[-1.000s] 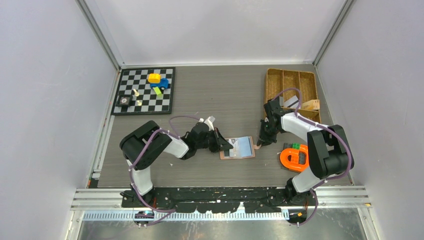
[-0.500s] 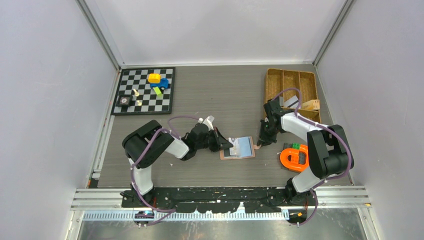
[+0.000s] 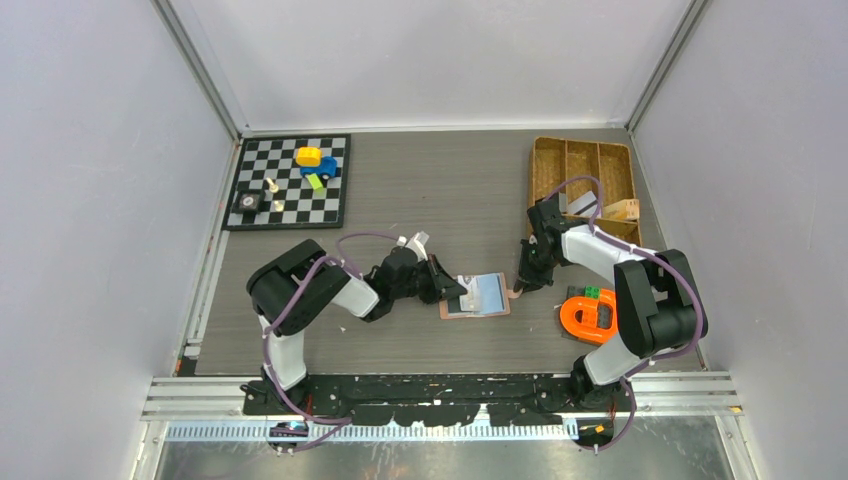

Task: Put the credit cards into the card holder
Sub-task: Insert the credit card into the card holder.

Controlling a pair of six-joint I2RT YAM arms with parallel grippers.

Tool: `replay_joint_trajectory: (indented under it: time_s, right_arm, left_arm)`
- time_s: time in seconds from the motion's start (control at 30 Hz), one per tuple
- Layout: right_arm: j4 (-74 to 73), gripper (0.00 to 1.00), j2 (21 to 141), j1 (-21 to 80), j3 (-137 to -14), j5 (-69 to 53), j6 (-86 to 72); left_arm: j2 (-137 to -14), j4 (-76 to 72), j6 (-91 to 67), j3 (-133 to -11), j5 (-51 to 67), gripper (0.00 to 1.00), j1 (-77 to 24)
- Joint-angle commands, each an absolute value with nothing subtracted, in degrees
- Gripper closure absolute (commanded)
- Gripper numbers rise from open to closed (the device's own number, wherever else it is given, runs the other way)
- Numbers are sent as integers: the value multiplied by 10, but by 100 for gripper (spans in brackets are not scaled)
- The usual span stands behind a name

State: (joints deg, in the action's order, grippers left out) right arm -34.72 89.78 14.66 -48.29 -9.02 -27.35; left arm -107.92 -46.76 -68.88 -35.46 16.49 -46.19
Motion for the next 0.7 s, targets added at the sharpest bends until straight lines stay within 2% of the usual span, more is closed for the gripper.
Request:
replay_joint_trajectory:
  time_s: [0.0,0.3,0.67]
  right_arm:
    - [-352,99,905,155,-487,-91,-275]
    - [-355,100,900,156,-487,-85,-275]
    - [-356,100,900,156,-489,-84,-273]
  left_arm:
    - [-1093,-452,-688,-355,147,89,-471]
    - [-1067,-368,-680,-367,133,71,-479]
    - [-994,-130,-579,-436,76,54,-484]
